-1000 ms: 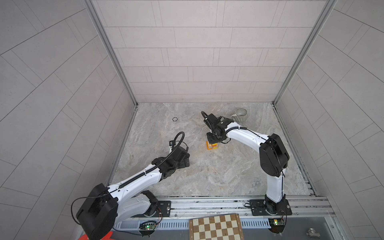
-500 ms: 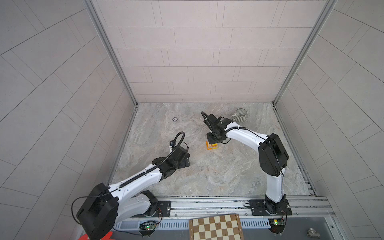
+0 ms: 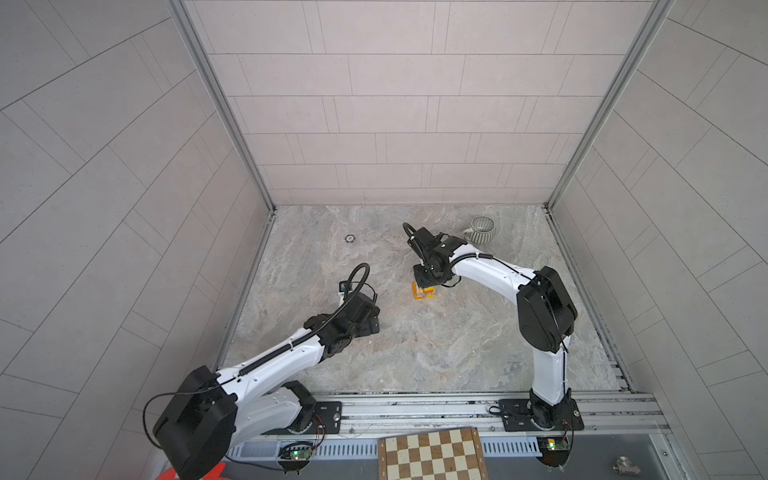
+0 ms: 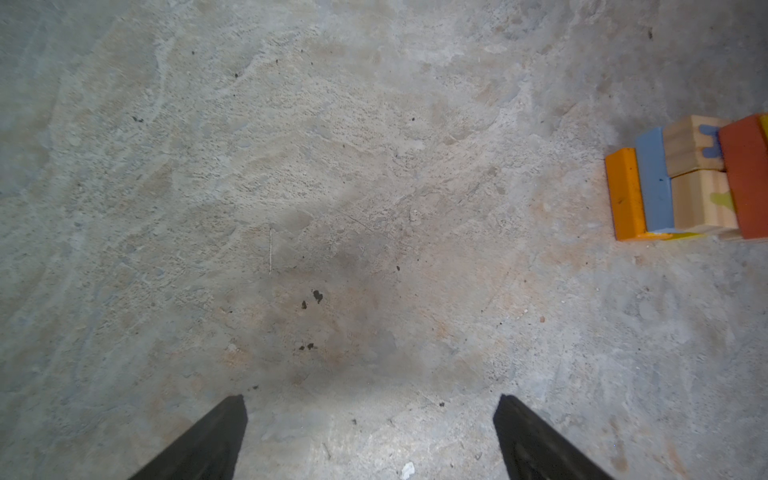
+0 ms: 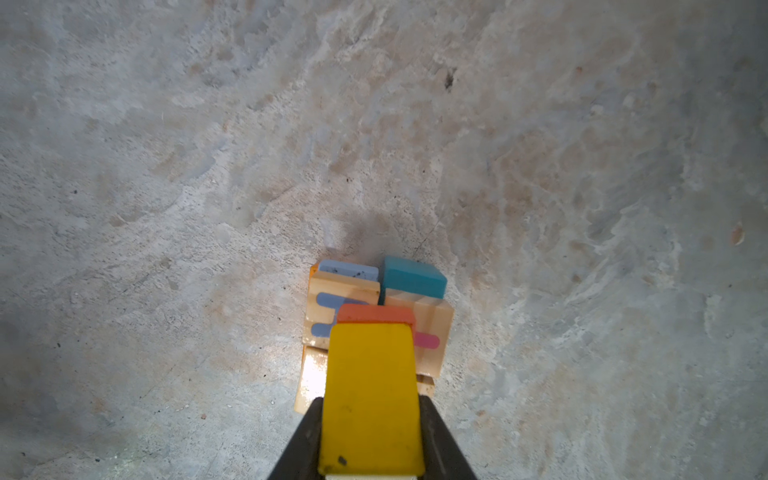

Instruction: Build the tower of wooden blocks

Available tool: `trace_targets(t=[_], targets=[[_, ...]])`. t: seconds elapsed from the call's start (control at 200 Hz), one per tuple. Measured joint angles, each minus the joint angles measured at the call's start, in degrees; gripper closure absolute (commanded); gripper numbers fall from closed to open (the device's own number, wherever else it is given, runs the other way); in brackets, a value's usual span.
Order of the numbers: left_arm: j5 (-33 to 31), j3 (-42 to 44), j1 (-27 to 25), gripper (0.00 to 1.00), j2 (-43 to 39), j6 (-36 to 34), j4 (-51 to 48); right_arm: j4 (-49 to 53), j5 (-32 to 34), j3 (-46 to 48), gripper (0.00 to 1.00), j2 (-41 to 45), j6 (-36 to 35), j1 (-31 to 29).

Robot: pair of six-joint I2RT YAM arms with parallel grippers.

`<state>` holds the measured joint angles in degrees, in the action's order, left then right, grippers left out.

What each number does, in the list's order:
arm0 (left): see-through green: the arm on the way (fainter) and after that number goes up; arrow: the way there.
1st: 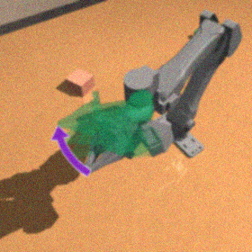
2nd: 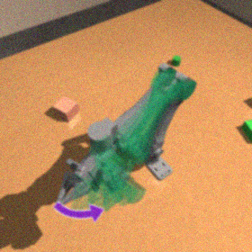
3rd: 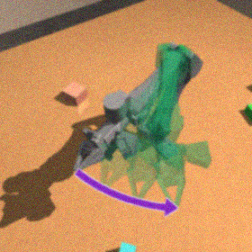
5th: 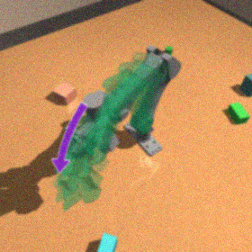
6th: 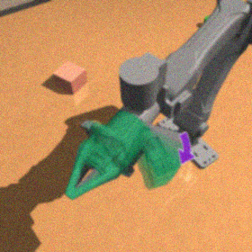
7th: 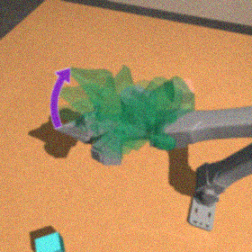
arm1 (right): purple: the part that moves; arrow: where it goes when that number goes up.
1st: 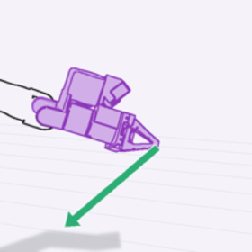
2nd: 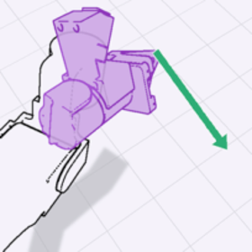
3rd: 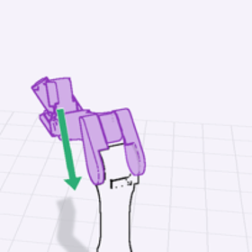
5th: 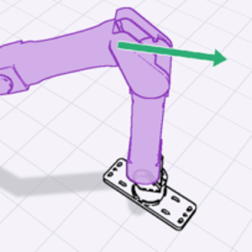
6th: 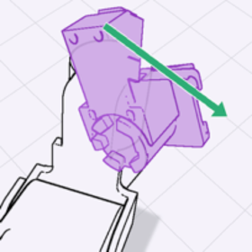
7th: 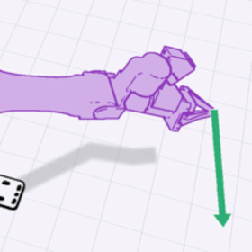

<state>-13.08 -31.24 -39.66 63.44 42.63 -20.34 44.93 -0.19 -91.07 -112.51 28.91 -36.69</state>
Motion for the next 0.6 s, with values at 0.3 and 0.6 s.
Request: trace_targets(t=[0.3,0.6], targets=[[0.0,0.0,0.0,0.00,0.0,0.0,0.0,0.0,0.0,0.0,0.58,0.0,0.1,0.0],[0.0,0.0,0.0,0.00,0.0,0.0,0.0,-0.1,0.0,0.0,0.57,-0.7,0.1,0.0]])
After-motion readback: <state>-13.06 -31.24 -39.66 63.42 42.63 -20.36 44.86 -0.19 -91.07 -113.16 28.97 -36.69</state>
